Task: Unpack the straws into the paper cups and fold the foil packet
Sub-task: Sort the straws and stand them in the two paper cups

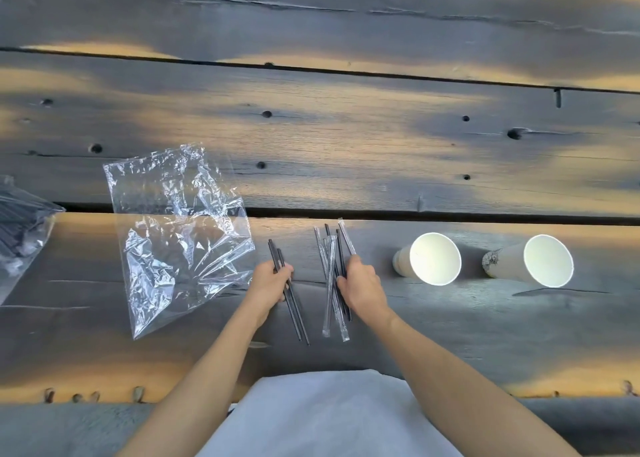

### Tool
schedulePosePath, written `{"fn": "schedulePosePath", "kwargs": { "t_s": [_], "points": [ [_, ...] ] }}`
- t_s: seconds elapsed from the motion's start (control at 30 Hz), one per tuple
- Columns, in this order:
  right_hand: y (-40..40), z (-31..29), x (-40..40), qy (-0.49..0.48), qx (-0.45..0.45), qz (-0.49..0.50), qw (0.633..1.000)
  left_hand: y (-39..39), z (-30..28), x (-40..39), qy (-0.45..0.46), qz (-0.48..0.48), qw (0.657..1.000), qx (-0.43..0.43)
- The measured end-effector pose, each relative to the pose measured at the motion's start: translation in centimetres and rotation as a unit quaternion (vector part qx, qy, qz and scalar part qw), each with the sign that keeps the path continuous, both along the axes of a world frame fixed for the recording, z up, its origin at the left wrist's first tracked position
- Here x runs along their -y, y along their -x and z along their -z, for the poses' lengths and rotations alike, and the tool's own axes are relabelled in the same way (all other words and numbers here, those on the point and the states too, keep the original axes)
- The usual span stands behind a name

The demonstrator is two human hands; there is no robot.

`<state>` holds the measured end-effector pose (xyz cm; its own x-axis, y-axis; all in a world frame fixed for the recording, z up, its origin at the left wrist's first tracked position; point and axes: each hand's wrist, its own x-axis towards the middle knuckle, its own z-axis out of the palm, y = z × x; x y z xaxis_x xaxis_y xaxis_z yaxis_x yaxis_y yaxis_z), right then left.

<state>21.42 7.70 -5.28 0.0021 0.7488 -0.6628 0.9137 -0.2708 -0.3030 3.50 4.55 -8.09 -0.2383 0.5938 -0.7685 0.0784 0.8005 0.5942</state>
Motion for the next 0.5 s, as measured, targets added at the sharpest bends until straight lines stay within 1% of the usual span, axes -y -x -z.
{"fn": "schedulePosePath", "kwargs": {
  "t_s": [0.1,0.2,0.3,0.37,0.43,0.5],
  "points": [
    [0.7,0.4,-0.1,0.004,0.025,-0.013,1.000,0.1,-0.5,0.7,0.015,-0.122,0.988,0.091],
    [1.1,0.8,-0.3,0.019,0.033,-0.009,0.999,-0.4,-1.2,1.0,0.007,-0.180,0.974,0.138],
    [1.2,0.6,-0.5,0.039,0.048,-0.040,0.997,-1.0,-1.9,1.1,-0.011,-0.219,0.955,0.200],
    [1.2,0.6,-0.7,0.041,0.079,-0.095,0.991,-1.4,-2.2,1.1,-0.014,-0.232,0.944,0.235],
    [1.1,0.5,-0.8,0.037,0.108,-0.137,0.984,-1.7,-2.3,1.0,-0.020,-0.234,0.942,0.239],
    [0.9,0.7,-0.7,0.028,0.121,-0.155,0.980,-1.9,-2.4,0.9,-0.027,-0.232,0.946,0.223]
  ]
}}
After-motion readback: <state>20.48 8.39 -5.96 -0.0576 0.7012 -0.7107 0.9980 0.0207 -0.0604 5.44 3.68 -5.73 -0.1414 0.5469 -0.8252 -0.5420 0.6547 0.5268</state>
